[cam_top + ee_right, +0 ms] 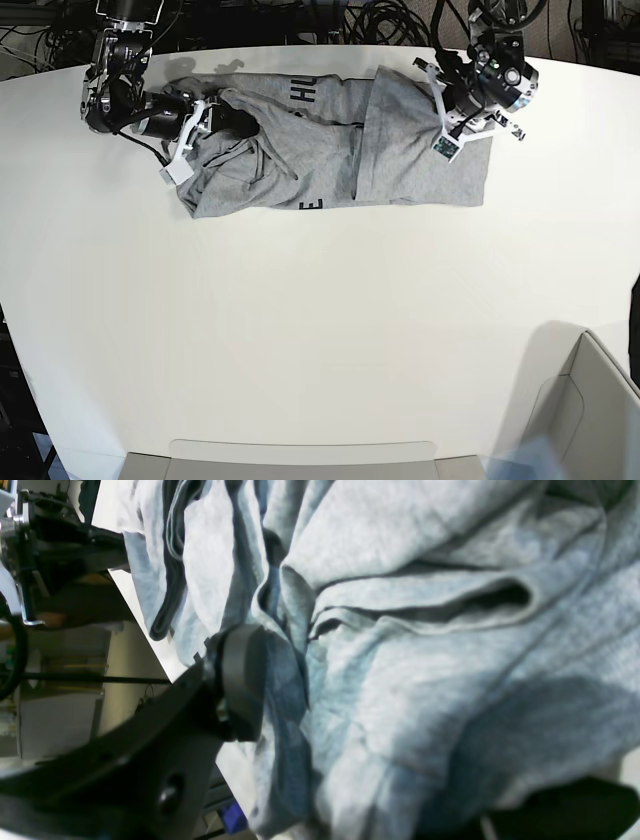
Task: Fold the T-shirt properly
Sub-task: 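Grasp the shirt end with the right gripper and fold it toward the left gripper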
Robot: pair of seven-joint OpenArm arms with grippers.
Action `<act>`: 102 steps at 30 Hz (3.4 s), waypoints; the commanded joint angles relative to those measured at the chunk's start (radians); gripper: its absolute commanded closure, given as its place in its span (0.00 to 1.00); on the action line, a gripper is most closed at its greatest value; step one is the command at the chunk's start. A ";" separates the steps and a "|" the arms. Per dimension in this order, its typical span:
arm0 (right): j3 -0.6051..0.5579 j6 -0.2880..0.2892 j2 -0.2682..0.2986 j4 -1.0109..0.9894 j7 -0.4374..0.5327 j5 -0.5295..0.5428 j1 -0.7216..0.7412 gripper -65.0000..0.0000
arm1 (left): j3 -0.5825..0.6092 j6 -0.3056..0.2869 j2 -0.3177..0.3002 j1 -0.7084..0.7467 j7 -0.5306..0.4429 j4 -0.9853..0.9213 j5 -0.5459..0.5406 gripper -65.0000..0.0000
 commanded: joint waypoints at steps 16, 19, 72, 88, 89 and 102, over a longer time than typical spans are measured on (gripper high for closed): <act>0.114 0.011 -0.047 -0.013 -0.068 -0.522 0.140 1.00 | -0.008 0.002 -0.004 -0.003 0.001 0.014 -0.003 1.00; 0.150 0.011 0.002 -0.013 -0.068 -0.534 0.170 1.00 | -0.009 0.002 -0.004 -0.002 0.002 0.017 -0.003 1.00; -0.739 -1.152 -0.120 0.343 -0.068 -0.533 0.297 0.77 | -0.160 0.002 -0.131 0.004 -0.002 0.014 -0.003 1.00; -0.960 -1.150 -0.122 0.394 -0.012 -0.536 0.389 0.54 | -0.160 0.002 -0.131 0.004 -0.004 0.013 -0.003 1.00; -0.990 -1.150 -0.119 0.386 0.024 -0.536 0.401 0.54 | -0.160 0.002 -0.131 0.004 -0.004 0.013 -0.003 1.00; -1.284 -1.141 -0.119 0.153 0.228 -0.537 0.613 0.54 | -0.160 0.002 -0.126 0.004 -0.001 0.013 -0.003 1.00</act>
